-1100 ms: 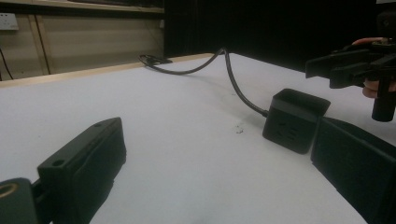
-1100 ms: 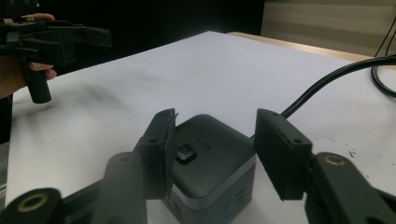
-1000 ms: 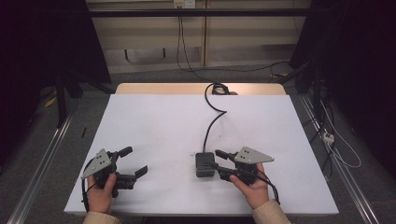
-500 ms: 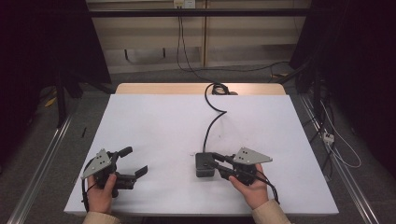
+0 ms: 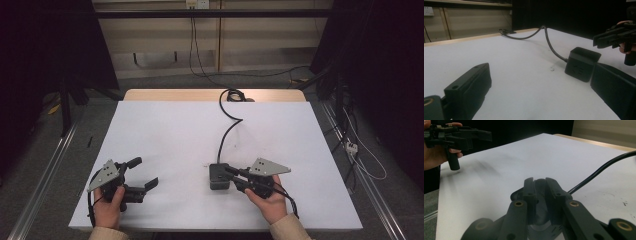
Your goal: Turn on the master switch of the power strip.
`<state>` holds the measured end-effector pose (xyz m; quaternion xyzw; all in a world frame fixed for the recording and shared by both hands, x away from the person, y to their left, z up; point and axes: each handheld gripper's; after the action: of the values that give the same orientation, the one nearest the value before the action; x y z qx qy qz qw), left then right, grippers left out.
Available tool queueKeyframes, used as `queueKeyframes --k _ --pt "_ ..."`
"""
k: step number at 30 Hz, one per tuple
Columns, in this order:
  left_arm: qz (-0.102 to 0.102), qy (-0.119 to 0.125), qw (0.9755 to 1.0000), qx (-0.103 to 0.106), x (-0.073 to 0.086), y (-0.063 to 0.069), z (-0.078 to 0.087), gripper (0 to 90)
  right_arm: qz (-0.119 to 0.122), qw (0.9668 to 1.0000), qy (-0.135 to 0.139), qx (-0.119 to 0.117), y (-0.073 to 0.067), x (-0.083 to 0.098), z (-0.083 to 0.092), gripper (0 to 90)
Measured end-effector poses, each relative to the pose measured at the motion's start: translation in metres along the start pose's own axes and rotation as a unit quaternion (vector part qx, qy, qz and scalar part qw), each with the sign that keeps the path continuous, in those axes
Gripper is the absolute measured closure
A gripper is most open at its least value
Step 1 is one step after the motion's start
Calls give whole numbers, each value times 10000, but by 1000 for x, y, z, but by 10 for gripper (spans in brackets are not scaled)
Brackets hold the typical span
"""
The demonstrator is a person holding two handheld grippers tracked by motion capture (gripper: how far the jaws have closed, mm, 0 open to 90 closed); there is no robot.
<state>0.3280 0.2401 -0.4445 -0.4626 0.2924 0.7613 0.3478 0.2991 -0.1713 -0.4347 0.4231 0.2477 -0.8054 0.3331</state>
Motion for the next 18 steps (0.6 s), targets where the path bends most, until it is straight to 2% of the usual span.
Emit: queueKeyframes --k 18 --pt "-32 -11 10000 -4 0 0 -1 29 40 9999 -3 -93 0 -3 -1 876"
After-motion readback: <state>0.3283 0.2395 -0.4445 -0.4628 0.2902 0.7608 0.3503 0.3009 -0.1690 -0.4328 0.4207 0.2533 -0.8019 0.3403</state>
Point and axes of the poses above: each handheld gripper's, and its own axes: z roughly backward along the jaws, x roughly out of its underside, y roughly to its right, and after that the axes turned 13 degrees about -y, right-handed
